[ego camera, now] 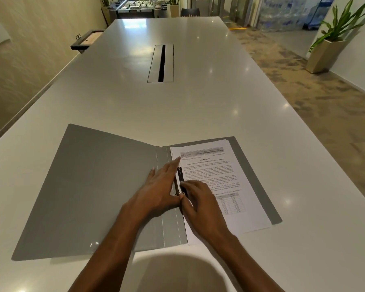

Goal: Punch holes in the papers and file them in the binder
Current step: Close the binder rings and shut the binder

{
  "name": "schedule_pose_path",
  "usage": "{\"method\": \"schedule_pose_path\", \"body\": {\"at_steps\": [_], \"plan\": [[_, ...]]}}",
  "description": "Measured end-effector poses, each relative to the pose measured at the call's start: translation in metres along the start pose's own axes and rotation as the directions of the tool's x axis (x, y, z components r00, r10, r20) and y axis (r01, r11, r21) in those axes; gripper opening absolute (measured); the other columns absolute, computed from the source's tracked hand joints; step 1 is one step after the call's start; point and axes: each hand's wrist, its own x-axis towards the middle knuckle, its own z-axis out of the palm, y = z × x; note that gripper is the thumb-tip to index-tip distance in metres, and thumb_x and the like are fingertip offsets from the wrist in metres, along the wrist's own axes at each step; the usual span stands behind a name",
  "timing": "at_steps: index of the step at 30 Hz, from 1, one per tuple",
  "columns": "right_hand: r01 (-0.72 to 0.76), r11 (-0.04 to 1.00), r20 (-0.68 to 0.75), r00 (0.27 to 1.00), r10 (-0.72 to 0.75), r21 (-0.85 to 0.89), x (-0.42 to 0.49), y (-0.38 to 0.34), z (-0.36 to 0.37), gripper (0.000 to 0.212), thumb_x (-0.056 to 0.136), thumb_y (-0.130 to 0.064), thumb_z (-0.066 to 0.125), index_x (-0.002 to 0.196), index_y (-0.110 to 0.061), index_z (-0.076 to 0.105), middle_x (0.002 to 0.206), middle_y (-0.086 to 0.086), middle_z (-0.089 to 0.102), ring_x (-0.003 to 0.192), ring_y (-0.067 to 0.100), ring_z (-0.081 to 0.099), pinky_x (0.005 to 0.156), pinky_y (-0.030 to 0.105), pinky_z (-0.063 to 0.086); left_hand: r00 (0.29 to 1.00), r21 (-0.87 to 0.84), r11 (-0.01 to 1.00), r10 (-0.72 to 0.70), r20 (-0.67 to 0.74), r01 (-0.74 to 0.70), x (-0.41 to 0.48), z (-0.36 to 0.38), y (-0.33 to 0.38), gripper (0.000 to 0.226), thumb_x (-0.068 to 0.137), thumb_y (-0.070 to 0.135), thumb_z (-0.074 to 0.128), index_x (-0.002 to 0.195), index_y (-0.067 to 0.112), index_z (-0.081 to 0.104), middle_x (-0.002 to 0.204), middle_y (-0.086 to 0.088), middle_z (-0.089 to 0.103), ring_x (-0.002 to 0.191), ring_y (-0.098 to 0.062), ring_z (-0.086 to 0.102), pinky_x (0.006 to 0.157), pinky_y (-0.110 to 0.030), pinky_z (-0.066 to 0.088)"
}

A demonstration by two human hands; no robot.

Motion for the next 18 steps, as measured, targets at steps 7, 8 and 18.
{"method": "schedule_pose_path", "body": {"at_steps": [7,8,18], "plan": [[0.050,0.997,-0.031,0.998,-0.051,-0.060,-0.005,0.012,0.009,0.036,0.105,-0.037,0.055,0.139,-0.029,0.064,0.142,-0.018,0.056,0.130,-0.011,0.043,0.109,0.010,0.037,0.902,0.219,0.894,-0.324,-0.284,0.390,-0.013,-0.108,-0.026,0.108,0.097,0.061,0.060,0.168,0.023,-0.013,0.178,-0.006,-0.012,0.164,-0.027,-0.010,0.124,-0.071,0.001],[0.044,0.997,-0.034,0.998,-0.046,-0.064,-0.005,0.012,0.010,0.036,0.105,-0.035,0.055,0.140,-0.030,0.063,0.142,-0.018,0.056,0.129,-0.012,0.042,0.108,0.007,0.034,0.859,0.203,0.869,-0.361,-0.363,0.451,-0.022,-0.125,-0.033,0.109,0.096,0.061,0.061,0.168,0.021,-0.008,0.178,-0.009,-0.009,0.164,-0.029,-0.008,0.125,-0.071,0.002],[-0.003,0.998,-0.059,0.998,0.000,-0.059,-0.007,-0.001,0.025,0.039,0.105,-0.033,0.053,0.143,-0.028,0.059,0.144,-0.015,0.054,0.129,-0.011,0.039,0.110,0.010,0.031,0.693,-0.525,0.712,-0.662,-0.283,0.466,-0.092,-0.187,-0.169,0.071,0.073,0.072,0.082,0.127,0.026,0.070,0.117,-0.011,0.079,0.103,-0.045,0.075,0.089,-0.062,0.059]]}}
